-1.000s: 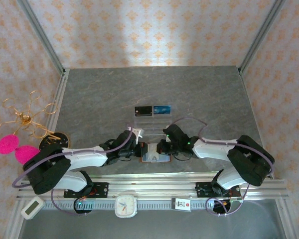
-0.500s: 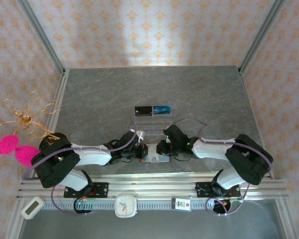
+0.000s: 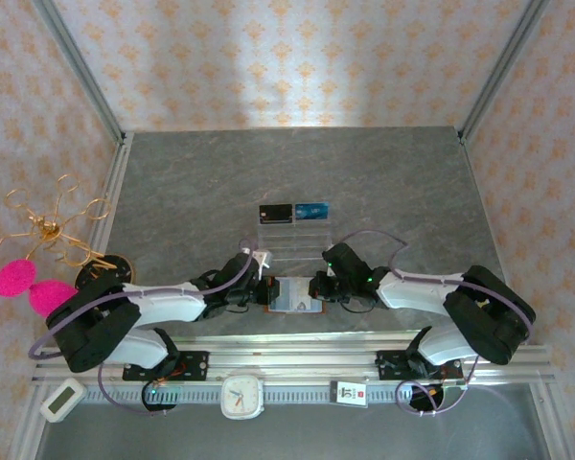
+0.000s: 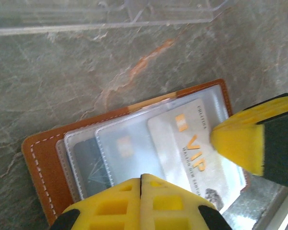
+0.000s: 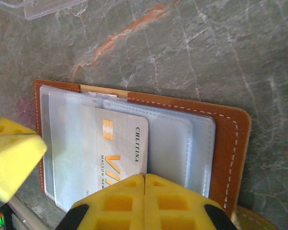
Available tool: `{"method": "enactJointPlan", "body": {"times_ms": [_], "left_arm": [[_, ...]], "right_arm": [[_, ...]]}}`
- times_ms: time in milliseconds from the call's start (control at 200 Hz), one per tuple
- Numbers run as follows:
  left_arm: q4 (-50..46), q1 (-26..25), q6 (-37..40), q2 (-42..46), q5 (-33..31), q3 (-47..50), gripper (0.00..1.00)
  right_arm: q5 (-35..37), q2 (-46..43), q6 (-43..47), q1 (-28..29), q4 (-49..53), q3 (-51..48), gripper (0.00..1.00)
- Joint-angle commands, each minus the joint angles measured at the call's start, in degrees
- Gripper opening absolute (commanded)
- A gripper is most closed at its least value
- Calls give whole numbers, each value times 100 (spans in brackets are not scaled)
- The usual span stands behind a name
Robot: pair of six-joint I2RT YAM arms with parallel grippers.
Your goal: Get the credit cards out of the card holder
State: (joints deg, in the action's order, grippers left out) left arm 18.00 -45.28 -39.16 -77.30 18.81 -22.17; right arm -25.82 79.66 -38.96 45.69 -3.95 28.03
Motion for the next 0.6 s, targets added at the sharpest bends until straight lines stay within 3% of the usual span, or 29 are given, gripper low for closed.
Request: {"method": "enactJointPlan", "body": {"times_ms": [0,195,360,596], "left_arm": [[-11,-86,-9,249,-70,-156,0],[180,-216,66,-276,85,-460,0],[256,-220,112,-785,99,-424,0],[121,-227,212,-957,152,-470,0]], "right_arm": [[23,69,11,-16,-27,-26,0],[-18,139,57,-21,-44,-2,1],[-14,99,55,-21,-54,-69,13],[-248,262,73,-34,-290,-151,23]]}}
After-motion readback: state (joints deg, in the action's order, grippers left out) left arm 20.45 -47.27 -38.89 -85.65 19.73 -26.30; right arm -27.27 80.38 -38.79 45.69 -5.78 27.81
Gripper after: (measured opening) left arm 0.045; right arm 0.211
